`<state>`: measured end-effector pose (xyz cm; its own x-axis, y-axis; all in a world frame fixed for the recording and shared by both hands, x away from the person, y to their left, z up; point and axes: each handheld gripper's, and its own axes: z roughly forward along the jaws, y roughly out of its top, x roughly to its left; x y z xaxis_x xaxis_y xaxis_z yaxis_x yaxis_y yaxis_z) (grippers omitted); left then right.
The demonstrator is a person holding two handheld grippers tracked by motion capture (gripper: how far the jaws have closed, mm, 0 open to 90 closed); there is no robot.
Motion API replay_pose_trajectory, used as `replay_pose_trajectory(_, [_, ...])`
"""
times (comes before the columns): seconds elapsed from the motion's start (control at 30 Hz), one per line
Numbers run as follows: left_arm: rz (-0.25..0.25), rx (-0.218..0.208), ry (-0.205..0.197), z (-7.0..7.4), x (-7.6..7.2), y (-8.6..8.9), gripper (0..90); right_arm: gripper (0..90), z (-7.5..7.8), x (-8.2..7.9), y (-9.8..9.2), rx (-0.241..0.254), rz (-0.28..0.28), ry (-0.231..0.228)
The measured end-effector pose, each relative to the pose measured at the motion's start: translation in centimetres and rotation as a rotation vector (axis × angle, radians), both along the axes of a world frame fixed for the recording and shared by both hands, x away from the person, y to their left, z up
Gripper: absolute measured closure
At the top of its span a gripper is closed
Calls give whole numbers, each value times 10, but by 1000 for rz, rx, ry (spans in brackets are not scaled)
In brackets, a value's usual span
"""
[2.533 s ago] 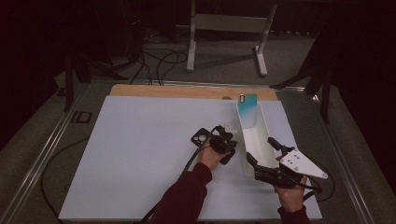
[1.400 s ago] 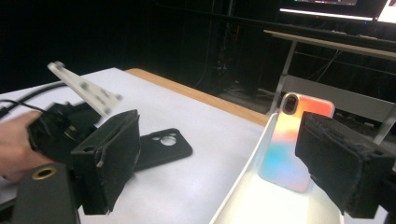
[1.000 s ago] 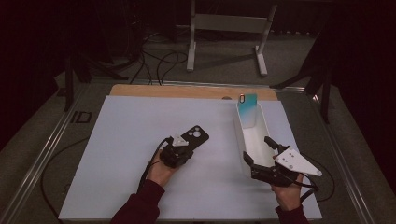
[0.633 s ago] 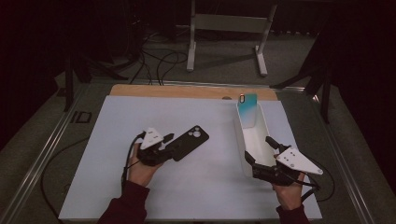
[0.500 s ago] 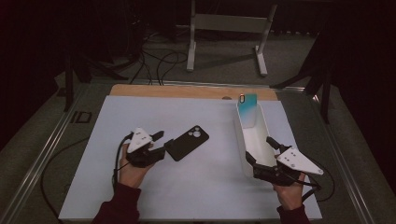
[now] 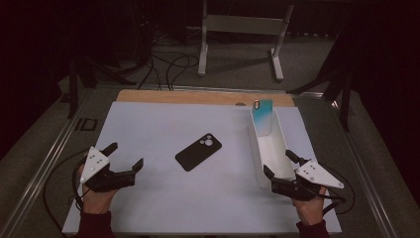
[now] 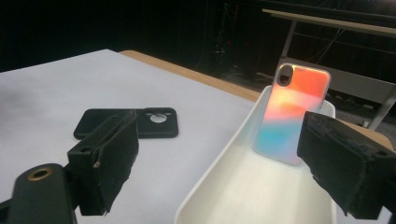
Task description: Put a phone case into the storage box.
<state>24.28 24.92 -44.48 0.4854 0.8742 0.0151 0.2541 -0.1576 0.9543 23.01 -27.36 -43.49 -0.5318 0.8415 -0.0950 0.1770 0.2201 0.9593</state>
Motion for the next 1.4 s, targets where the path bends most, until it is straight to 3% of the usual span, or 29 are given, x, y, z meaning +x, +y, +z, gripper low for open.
replay_pose_trajectory(0.33, [24, -13, 24, -5, -2, 14, 0, 123, -13, -7, -6, -10, -10, 10])
replay_pose_trajectory(0.57, [3, 15, 67, -7, 2, 12, 0, 123, -14, -7, -6, -3, -10, 12])
replay_pose_trajectory(0.83, [-31, 64, 106, -3, 11, 1, 0, 124, -20, -5, -8, 29, -8, 15])
replay_pose_trajectory(0.87, [-39, 74, 117, -3, 14, -3, 0, 119, -24, -4, -9, 4, -14, 39])
replay_pose_trajectory(1.0, [-48, 82, 131, -3, 20, -7, 0, 119, -19, -6, -9, 17, -13, 9])
replay_pose_trajectory(1.4, [-101, 143, 200, -1, 46, -32, 0, 117, -20, -4, -6, 23, -10, 9])
